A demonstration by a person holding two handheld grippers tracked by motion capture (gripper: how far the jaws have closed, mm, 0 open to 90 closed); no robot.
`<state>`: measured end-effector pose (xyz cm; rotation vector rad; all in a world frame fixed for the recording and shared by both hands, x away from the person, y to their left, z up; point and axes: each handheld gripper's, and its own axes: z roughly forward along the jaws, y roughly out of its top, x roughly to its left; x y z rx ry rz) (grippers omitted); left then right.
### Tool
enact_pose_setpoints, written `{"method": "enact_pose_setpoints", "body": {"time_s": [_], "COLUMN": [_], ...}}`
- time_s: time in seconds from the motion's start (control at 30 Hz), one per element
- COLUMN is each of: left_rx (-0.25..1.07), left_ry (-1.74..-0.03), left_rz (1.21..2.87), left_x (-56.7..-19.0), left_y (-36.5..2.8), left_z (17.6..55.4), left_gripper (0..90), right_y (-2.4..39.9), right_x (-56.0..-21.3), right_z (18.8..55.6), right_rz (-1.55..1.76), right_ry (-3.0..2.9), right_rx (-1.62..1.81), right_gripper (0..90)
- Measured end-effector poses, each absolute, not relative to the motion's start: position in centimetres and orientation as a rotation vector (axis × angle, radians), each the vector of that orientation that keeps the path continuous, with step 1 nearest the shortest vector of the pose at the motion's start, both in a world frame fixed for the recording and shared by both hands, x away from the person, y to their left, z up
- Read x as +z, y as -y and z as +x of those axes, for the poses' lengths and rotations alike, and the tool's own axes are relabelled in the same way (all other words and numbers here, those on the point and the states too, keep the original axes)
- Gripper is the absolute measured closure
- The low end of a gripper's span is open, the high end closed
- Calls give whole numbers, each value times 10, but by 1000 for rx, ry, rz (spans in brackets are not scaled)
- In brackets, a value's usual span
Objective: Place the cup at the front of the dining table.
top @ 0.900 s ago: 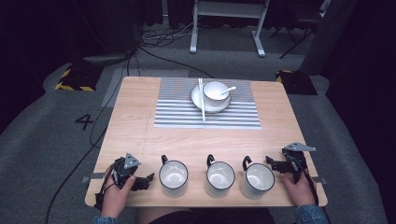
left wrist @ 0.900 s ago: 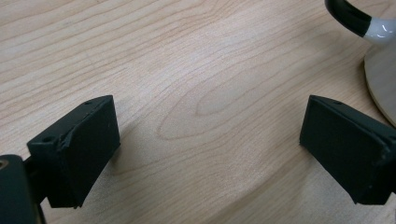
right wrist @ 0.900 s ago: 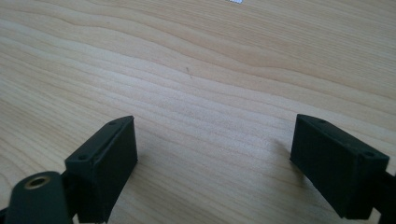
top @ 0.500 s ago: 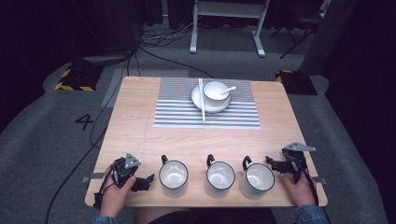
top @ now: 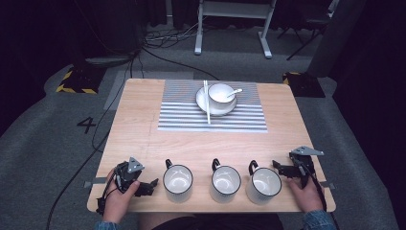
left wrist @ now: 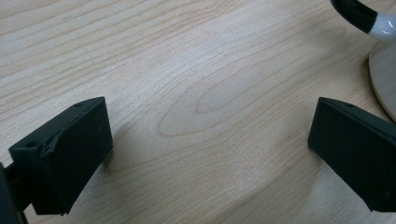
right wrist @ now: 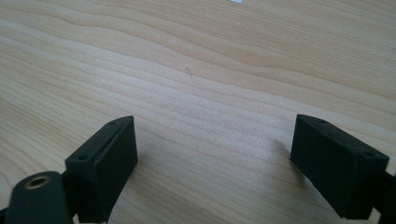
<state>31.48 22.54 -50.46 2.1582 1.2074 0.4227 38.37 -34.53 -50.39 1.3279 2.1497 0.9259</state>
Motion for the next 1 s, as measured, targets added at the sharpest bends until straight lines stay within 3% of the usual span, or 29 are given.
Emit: {"method": "enact_pose_setpoints", "body": {"time_s": [0.43, 0.47, 0.53, 0.57, 0.63, 0.7, 0.73, 0.8, 0.87, 0.93, 1.0], "left_rx": [414, 413, 408, 402, 424, 445, 464, 489, 503, 509, 508], "left_ry": [-1221, -1217, -1206, -1202, -1180, -1150, -1133, -1096, -1069, -1048, -1032], "left_rz": [2133, 2114, 2048, 2038, 2016, 1987, 1966, 1941, 1905, 1870, 1838], "left_x": [-504, -503, -502, -502, -500, -496, -493, -487, -481, -476, -470], "left_y": [-228, -229, -233, -234, -236, -236, -236, -235, -233, -232, -230], "left_z": [315, 314, 313, 312, 311, 308, 306, 302, 298, 294, 289], "left_gripper": [18, 43, 223, 226, 96, 202, 210, 113, 190, 129, 174], "right_y": [345, 345, 345, 345, 345, 345, 345, 345, 345, 345, 345], "right_x": [-504, -504, -504, -504, -504, -504, -504, -504, -504, -504, -504], "right_z": [384, 384, 384, 384, 384, 384, 384, 384, 384, 384, 383], "right_rz": [1328, 1328, 1329, 1330, 1330, 1329, 1329, 1330, 1328, 1327, 1328], "right_ry": [-2150, -2150, -2150, -2149, -2149, -2150, -2149, -2148, -2150, -2150, -2150], "right_rx": [926, 926, 926, 927, 927, 926, 927, 927, 926, 926, 926], "right_gripper": [147, 147, 147, 147, 147, 147, 147, 147, 147, 147, 147]}}
